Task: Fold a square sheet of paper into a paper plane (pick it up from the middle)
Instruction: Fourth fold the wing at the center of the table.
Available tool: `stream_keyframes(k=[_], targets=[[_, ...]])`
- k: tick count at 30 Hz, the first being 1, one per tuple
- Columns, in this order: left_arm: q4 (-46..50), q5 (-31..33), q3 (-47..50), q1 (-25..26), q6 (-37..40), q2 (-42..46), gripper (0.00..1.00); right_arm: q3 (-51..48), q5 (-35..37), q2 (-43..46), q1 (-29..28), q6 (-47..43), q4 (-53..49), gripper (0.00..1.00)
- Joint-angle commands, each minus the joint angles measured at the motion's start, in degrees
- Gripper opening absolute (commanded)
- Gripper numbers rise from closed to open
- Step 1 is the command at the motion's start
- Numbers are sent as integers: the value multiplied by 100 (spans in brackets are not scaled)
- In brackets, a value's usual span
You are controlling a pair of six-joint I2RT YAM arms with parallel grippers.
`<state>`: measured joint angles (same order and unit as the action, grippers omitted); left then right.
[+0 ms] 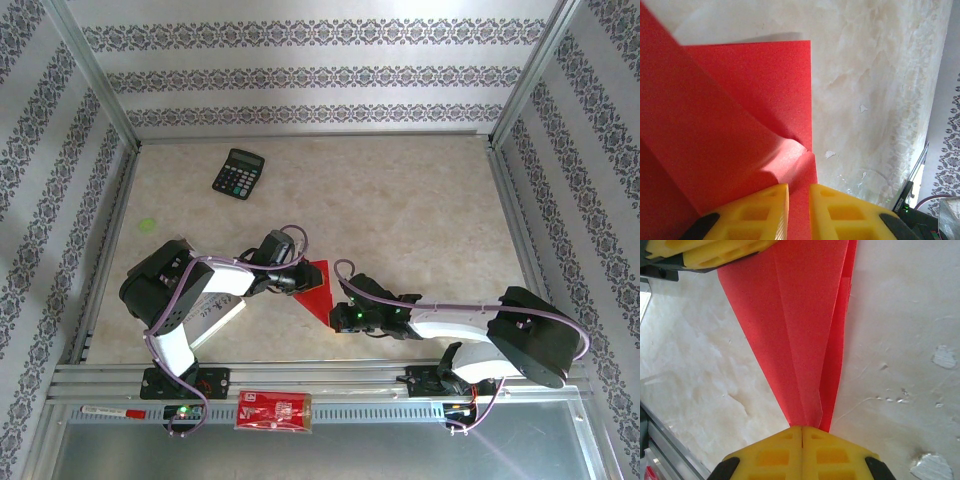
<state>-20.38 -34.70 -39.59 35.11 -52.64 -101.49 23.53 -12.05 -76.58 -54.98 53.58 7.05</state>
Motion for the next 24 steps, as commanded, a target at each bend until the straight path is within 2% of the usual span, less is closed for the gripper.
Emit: stream_keyframes(k=[1,6,11,16,24], targets=[[531,355,189,-106,189,-80,18,-14,92,36,5,-63,-61,3],[535,383,212,-118,192,-62,18,-129,125,257,-4,-34,-72,4],[570,395,206,-119,219,-50,18,-147,188,596,-4,-50,-185,9],[570,391,197,-119,211,-64,18,-178,198,562,-52,-11,-178,11],[606,400,190,-114,233,-46,18,-244,239,374,-151,93,-63,6]])
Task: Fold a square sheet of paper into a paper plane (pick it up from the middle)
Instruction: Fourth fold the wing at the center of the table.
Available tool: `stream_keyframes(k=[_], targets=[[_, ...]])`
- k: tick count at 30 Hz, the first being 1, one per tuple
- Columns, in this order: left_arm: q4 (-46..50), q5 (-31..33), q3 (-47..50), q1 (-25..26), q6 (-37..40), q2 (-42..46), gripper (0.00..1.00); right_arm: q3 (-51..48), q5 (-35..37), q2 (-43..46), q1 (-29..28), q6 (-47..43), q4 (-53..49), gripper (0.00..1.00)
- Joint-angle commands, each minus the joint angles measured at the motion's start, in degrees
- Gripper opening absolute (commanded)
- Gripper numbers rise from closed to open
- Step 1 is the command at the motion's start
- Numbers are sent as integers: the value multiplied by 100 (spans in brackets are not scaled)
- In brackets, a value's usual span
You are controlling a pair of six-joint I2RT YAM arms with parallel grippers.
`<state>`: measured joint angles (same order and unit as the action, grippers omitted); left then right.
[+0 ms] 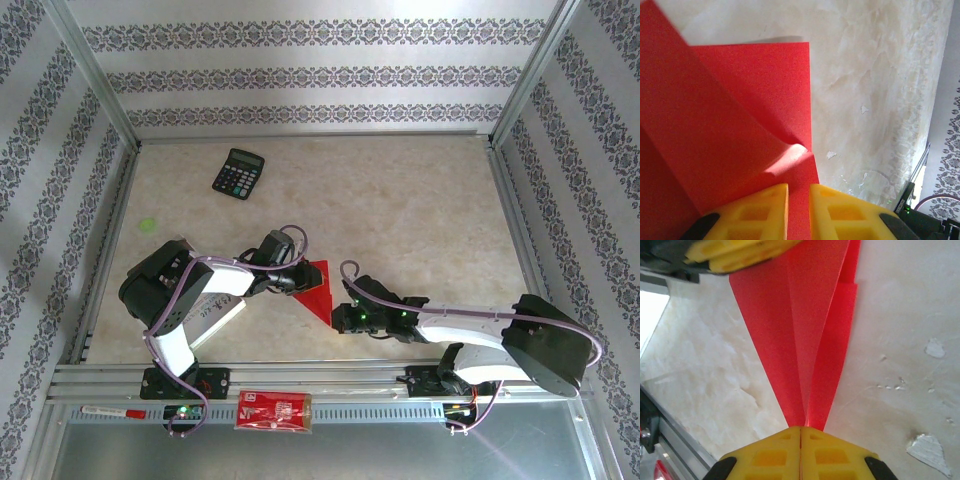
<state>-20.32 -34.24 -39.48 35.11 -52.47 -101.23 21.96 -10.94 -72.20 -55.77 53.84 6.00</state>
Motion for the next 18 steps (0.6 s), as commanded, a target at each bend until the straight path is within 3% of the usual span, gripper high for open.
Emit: stream_keyframes(k=[1,18], targets=[[598,348,183,-118,213,-77,18,-86,132,-81,-90,71,45,6],[599,356,178,-127,213,-72,18,-121,257,-299,-220,122,31,5]])
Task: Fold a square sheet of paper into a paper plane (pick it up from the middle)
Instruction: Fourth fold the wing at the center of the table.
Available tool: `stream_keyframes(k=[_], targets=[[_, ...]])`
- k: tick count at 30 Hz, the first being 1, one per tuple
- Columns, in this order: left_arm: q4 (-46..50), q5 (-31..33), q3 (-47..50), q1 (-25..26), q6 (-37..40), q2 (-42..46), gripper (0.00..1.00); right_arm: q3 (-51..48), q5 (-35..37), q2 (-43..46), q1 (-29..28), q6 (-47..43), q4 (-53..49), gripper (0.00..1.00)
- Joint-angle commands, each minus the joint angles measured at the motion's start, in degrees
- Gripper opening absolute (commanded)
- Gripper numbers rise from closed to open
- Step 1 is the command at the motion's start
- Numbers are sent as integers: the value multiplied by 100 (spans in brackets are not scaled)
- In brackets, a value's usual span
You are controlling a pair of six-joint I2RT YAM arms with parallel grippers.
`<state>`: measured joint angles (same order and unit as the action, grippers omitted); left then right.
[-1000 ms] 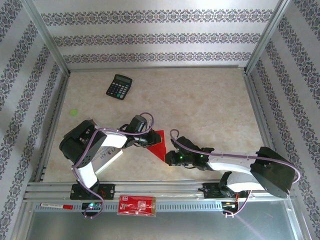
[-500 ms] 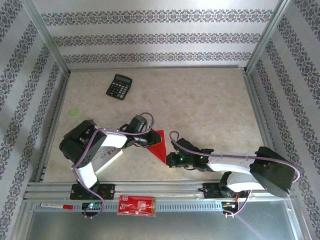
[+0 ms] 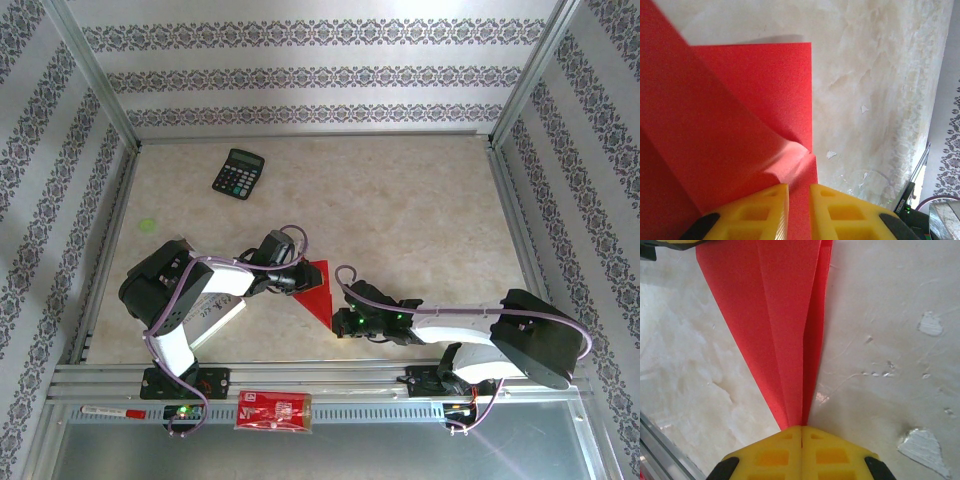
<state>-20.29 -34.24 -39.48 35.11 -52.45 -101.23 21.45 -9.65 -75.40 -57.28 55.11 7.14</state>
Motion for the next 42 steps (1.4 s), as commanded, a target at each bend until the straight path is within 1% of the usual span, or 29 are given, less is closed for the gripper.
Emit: stream_keyframes(k=[1,4,8,13,18,22,29,42], targets=[[597,365,183,-126,214,-72,18,-71,158,62,-63,-24,-132,5],[592,353,182,-127,215,-82,18,-45,235,258,-23,-90,-311,5],[582,354,180,-125,215,-95,18,-2,288,543,62,-212,-537,11],[531,350,197,-127,200,-134,18,193,219,737,109,-444,-666,11],[518,339,196,-125,190,-141,18,452,9,579,116,-632,-595,11],[536,347,178,-120,191,-151,18,596,-134,306,133,-686,-542,7],[595,329,129,-128,206,-151,18,475,-609,-39,337,-498,-93,2],[588,337,152,-122,210,-142,18,243,-716,-343,393,-377,303,1]])
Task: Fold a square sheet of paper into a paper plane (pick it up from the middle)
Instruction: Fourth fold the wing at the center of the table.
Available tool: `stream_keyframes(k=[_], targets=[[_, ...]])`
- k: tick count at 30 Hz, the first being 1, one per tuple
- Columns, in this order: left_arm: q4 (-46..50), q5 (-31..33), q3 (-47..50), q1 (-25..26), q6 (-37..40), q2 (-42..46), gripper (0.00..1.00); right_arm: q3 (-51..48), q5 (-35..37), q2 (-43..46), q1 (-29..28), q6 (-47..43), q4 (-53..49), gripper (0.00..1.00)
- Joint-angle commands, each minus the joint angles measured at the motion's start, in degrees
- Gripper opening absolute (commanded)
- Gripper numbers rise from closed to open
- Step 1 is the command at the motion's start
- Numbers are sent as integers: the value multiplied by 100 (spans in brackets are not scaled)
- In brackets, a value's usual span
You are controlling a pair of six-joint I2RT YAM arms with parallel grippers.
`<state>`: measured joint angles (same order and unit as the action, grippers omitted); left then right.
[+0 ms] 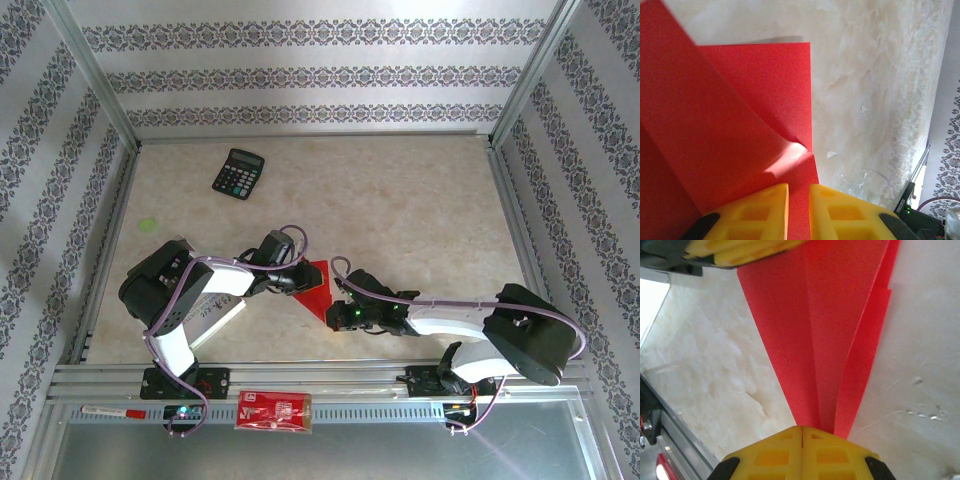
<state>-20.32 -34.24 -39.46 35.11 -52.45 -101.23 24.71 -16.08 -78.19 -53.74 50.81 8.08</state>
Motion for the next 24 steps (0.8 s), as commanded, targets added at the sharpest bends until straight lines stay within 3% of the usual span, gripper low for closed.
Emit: stream_keyframes(k=[1,24], targets=[[590,333,150,-127,211,-136,18,-97,-76,-79,36,67,218,1],[590,339,185,-127,218,-132,18,-308,74,-303,-128,245,230,0]])
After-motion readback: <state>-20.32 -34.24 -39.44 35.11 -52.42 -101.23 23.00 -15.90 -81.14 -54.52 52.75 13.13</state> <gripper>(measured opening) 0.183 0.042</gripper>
